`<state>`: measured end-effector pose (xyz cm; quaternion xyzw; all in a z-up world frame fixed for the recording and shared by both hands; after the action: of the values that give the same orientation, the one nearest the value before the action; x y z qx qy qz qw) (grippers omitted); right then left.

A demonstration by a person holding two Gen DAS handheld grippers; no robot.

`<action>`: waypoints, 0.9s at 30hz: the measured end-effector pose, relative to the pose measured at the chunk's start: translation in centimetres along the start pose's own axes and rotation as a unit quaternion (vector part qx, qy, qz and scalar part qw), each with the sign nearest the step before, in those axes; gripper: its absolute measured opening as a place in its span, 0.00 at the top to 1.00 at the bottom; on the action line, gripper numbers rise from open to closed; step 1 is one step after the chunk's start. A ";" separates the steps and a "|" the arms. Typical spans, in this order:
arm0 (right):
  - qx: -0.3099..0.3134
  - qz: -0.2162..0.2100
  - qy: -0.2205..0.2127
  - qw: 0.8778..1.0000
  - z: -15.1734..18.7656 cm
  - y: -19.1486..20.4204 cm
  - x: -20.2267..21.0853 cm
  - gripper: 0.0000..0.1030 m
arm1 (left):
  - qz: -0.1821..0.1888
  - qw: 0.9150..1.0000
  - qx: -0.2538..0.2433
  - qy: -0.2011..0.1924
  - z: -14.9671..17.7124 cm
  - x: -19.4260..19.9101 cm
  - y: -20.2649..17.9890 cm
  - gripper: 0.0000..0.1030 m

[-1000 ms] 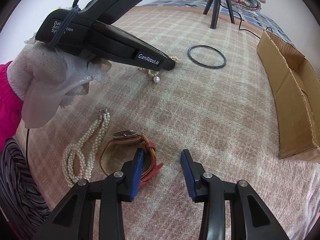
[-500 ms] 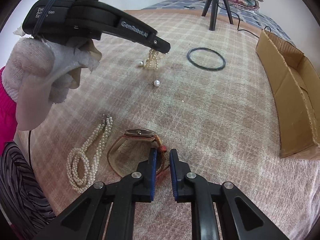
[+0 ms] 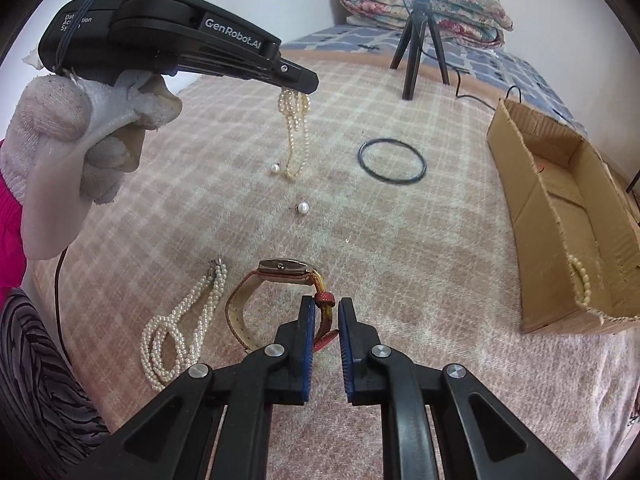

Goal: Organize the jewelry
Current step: 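Grasp the watch by its red strap with the right tool, then carry the pearl necklace and watch in both tools over the box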

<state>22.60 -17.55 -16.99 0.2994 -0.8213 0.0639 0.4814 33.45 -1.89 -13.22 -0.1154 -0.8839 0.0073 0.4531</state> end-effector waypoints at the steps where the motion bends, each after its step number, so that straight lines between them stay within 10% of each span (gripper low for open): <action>1: 0.000 0.001 -0.004 1.000 -0.2 -0.1 0.2 0.91 | 0.002 1.000 0.002 -0.005 -0.2 0.4 0.0 0.95; 27: -0.079 0.084 -0.136 0.984 -2.6 -8.8 10.5 0.91 | 0.067 0.994 -0.025 -0.088 -7.1 5.8 -8.7 0.95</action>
<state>25.70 -28.17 -8.51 0.1966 -0.9038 -0.0025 0.3801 34.14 -9.79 -3.40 -0.1848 -0.9104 0.0252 0.3692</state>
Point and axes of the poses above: each gripper's, at about its wrist camera, not at the fingertips, and x roughly against the way its jaws point, y to its left, z to its underside, the point moved 1 cm from there along -x, roughly the way its jaws point, and after that the axes turned 7 degrees about -z, right-handed, at the moved point
